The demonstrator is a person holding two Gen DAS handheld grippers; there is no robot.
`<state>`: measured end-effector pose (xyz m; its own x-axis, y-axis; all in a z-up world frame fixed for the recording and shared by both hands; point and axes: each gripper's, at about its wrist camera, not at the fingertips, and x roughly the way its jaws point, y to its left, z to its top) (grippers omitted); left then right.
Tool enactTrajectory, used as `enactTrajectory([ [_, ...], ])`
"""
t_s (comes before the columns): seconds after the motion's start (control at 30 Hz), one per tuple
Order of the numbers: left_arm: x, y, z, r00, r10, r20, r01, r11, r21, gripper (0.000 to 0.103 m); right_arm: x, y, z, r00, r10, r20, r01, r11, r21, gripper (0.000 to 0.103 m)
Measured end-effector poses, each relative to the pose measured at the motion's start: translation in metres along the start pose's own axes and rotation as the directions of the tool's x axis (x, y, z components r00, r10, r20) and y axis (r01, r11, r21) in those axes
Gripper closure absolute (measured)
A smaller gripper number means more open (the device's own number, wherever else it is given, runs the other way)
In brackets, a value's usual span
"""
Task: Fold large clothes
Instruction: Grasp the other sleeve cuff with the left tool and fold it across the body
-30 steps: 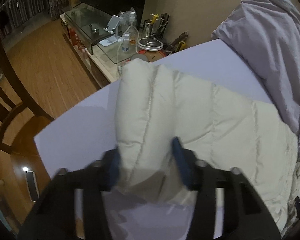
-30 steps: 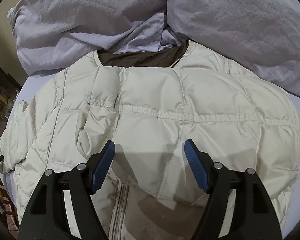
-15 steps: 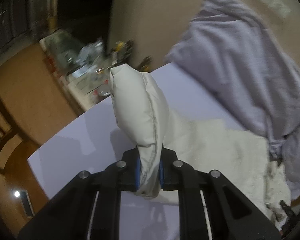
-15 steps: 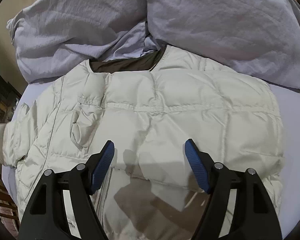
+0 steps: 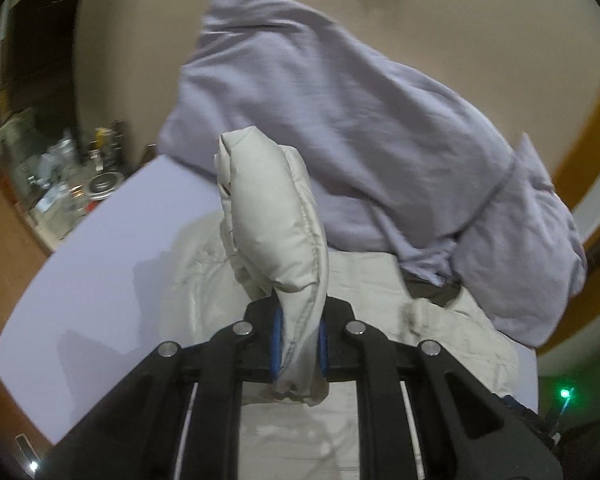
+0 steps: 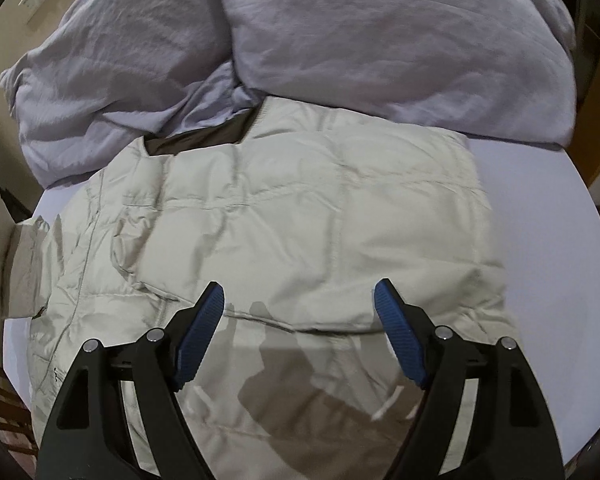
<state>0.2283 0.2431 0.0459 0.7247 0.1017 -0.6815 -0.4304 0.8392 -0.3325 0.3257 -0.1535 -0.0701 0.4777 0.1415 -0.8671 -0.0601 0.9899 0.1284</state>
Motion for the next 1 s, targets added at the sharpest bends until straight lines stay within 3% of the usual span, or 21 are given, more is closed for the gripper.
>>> enactTrajectory([
  [0.27, 0.019, -0.075, -0.005, 0.990, -0.134, -0.046, 0.138, 0.986, 0.097, 0.089, -0.008, -0.024, -0.008, 1.000, -0.027, 0.009, 0.026, 0.998, 0.062, 0.024],
  [0.47, 0.042, -0.122, -0.018, 0.975, -0.191, -0.116, 0.207, 0.966, 0.154, 0.089, -0.013, -0.037, -0.014, 0.999, -0.039, 0.011, 0.037, 0.995, 0.088, 0.024],
  [1.0, 0.101, -0.180, -0.081, 0.939, -0.172, -0.298, 0.255, 0.929, 0.267, 0.089, -0.012, -0.049, -0.025, 0.998, -0.057, 0.001, 0.056, 0.990, 0.133, 0.024],
])
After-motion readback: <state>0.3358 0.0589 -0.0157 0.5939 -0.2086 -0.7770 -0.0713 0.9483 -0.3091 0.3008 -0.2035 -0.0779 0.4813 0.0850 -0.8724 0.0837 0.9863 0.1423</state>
